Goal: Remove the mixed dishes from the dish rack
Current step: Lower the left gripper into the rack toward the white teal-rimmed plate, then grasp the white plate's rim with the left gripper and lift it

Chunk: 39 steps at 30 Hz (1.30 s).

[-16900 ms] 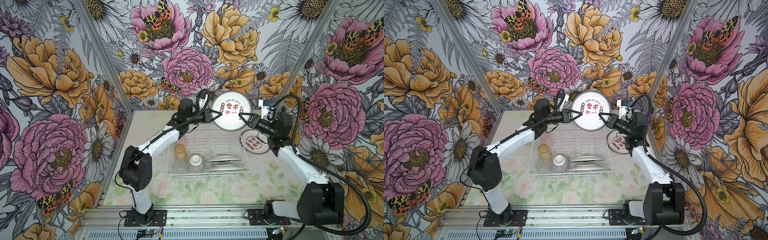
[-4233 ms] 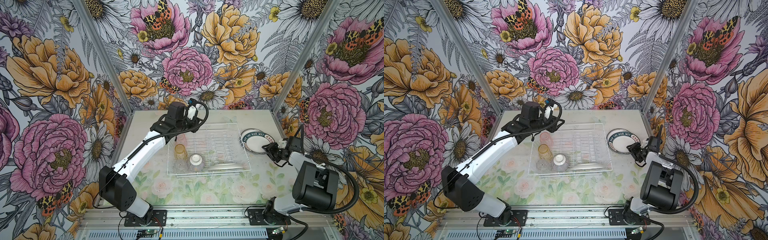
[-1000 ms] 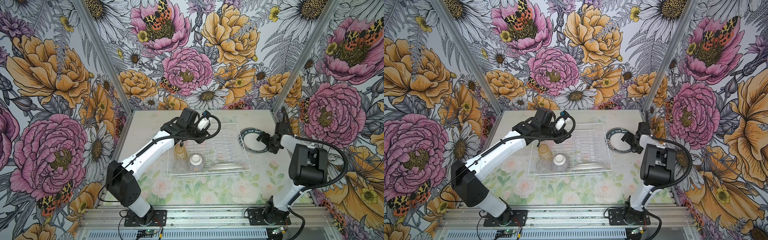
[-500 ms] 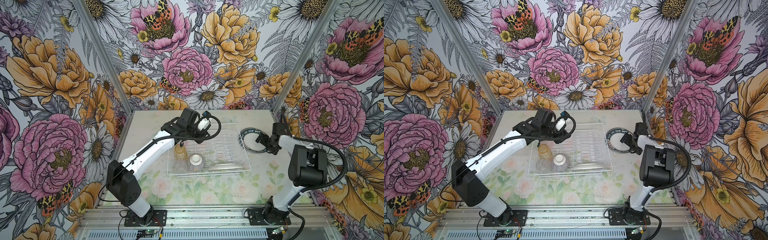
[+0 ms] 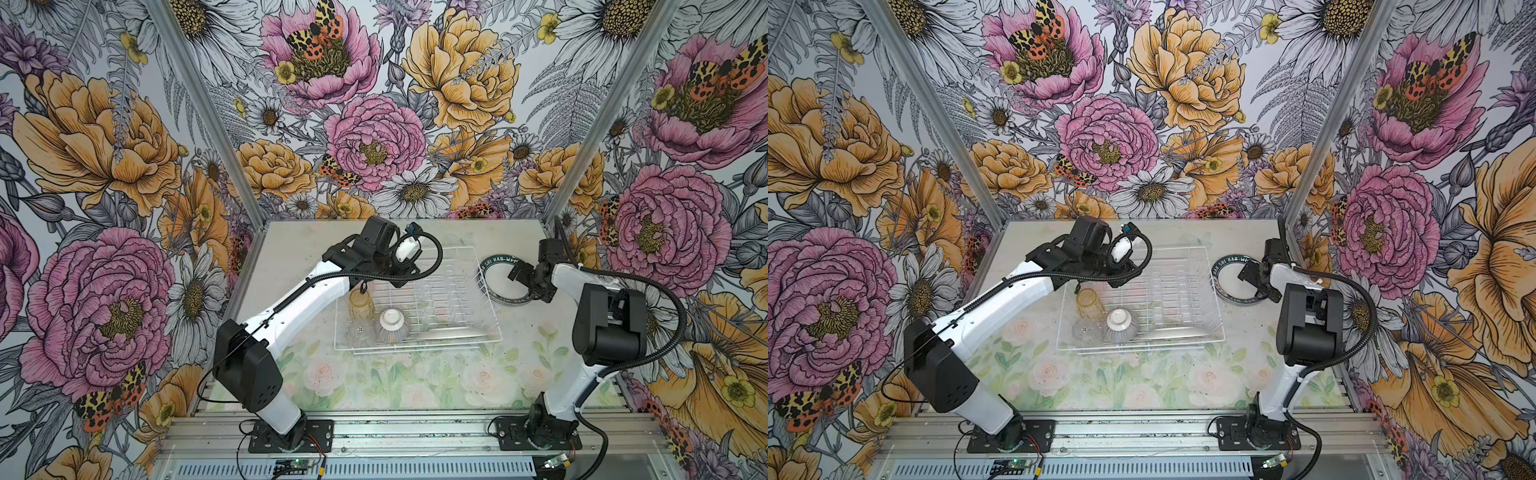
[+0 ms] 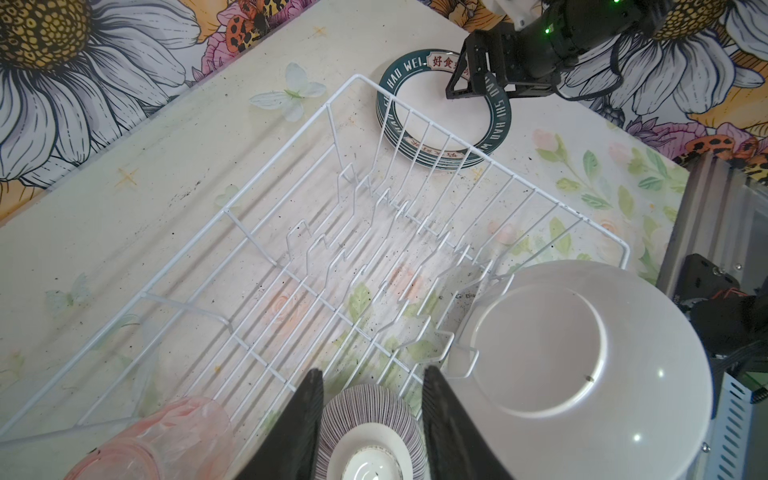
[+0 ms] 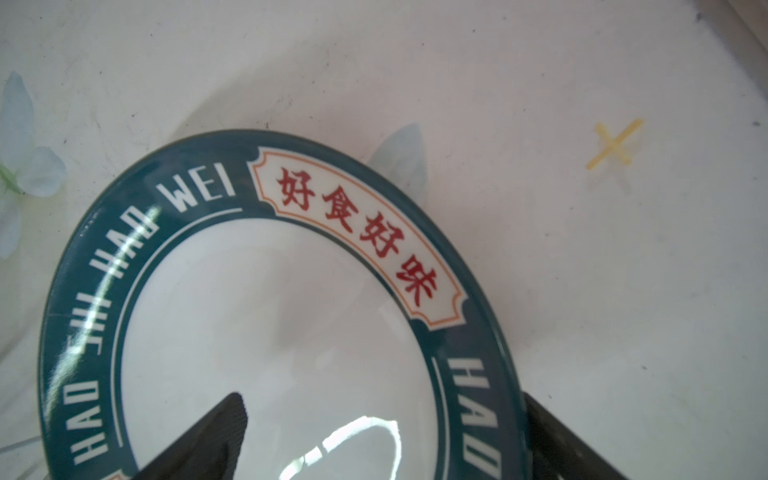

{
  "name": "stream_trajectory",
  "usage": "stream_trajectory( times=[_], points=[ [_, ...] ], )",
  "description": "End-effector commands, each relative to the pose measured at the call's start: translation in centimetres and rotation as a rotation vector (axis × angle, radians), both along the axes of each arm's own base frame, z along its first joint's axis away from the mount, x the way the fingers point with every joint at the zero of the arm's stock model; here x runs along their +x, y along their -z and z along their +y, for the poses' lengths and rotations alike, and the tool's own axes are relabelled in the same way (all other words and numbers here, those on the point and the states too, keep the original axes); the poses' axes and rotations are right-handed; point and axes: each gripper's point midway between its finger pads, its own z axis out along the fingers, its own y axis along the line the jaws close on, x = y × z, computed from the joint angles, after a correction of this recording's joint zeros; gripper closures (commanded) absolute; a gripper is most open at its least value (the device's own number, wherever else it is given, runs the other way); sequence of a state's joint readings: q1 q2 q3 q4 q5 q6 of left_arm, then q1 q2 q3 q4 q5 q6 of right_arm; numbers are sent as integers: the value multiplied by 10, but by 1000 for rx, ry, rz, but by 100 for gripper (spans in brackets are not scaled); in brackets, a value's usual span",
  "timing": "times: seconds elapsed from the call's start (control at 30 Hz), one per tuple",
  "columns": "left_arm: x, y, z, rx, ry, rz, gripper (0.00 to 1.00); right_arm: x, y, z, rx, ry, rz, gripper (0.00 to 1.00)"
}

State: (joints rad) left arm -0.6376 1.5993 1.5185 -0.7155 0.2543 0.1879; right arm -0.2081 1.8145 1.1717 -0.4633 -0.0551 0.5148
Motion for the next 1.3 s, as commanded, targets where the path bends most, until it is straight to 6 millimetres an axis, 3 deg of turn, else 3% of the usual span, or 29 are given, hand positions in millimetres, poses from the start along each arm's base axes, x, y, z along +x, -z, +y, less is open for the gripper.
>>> stream_trajectory(
  times=[0.0,0.17,0.33,0.57,0.8,1.13,1.27],
  points=[
    [-11,-2,-6,8,56,-6,59,3,-10,-4,-18,13,-27,0],
    [-47,-1,-25,78,190,-68,58,-15,-34,-18,-5,30,-85,1],
    [-88,-7,-44,134,304,-152,59,-35,-77,-20,-21,9,-179,1],
    [-141,-15,-65,222,446,-240,58,-46,-113,5,12,-61,-261,1],
    [-179,6,-86,332,515,-278,55,-51,-136,28,30,-116,-330,1],
    [-172,42,-100,465,476,-270,55,-65,-147,38,40,-140,-376,1],
    [-148,54,-97,570,394,-319,55,-69,-146,39,44,-141,-377,1]
  ],
)
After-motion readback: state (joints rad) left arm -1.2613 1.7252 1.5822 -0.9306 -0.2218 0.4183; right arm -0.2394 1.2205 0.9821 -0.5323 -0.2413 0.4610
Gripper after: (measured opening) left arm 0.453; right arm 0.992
